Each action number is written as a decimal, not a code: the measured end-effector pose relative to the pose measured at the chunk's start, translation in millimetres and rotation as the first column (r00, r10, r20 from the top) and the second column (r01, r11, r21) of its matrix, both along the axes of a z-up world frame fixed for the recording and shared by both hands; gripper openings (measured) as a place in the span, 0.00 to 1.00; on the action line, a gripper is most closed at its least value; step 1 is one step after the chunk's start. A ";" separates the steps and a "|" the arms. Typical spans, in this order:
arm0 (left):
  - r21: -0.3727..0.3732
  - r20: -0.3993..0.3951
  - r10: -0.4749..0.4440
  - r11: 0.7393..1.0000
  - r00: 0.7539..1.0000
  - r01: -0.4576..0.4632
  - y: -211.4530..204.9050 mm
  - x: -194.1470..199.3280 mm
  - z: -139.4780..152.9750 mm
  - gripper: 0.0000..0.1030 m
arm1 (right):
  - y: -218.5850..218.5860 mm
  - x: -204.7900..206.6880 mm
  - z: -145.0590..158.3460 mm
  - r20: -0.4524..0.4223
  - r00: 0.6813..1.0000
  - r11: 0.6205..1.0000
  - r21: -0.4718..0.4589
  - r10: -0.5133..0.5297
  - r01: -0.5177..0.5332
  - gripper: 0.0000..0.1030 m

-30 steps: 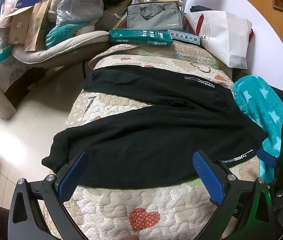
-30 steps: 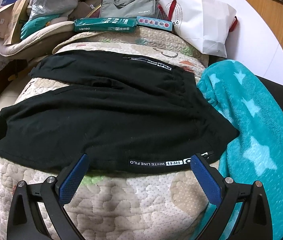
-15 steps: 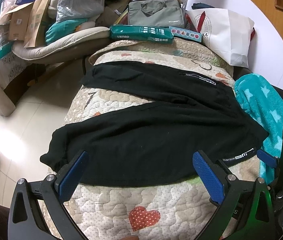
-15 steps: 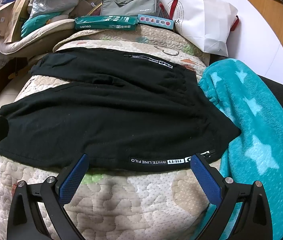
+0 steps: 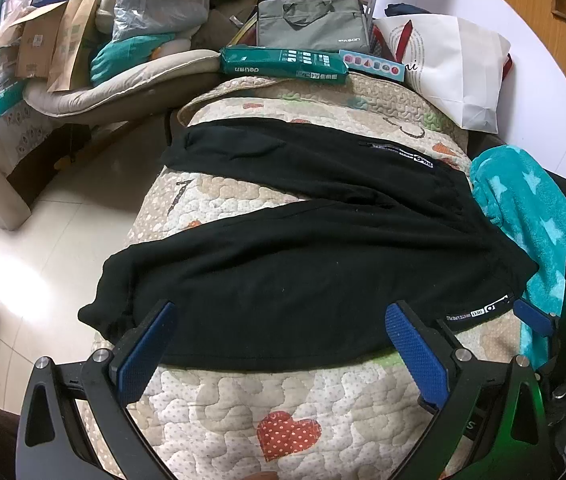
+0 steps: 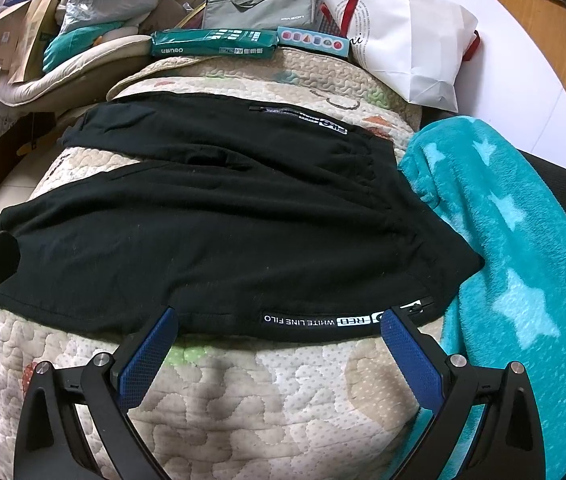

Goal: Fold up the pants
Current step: 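Position both grippers open above the black pants' waistband edge, then grasp the waistband with the left gripper while the right gripper grasps it too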

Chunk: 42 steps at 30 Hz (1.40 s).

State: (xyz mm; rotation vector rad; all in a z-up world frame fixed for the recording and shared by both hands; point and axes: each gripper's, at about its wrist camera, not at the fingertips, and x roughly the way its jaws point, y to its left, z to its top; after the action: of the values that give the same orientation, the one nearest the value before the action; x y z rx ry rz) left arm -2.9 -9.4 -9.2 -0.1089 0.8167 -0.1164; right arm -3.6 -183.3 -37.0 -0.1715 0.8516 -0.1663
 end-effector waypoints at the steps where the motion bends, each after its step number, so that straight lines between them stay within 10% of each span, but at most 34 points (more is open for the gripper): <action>1: 0.000 0.000 -0.001 1.000 1.000 0.001 0.2 0.3 0.6 1.00 | 0.0 0.1 0.1 0.000 1.000 1.000 0.000 0.000 0.000 1.00; 28: 0.123 -0.227 0.094 0.990 0.969 -0.068 11.4 35.5 -75.9 1.00 | -12.3 4.7 -3.8 -0.046 0.999 0.997 0.067 -0.024 0.027 1.00; 42: 0.082 -0.147 0.071 0.995 0.987 -0.060 15.0 21.8 -78.1 1.00 | -21.4 1.9 7.0 -0.034 0.999 0.989 0.146 -0.032 0.037 1.00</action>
State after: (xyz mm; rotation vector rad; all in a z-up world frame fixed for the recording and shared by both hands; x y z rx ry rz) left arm 18.9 5.6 -87.3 -0.0716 0.9652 -0.0145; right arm -1.7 -204.7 -30.1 -0.0214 0.8954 -0.1328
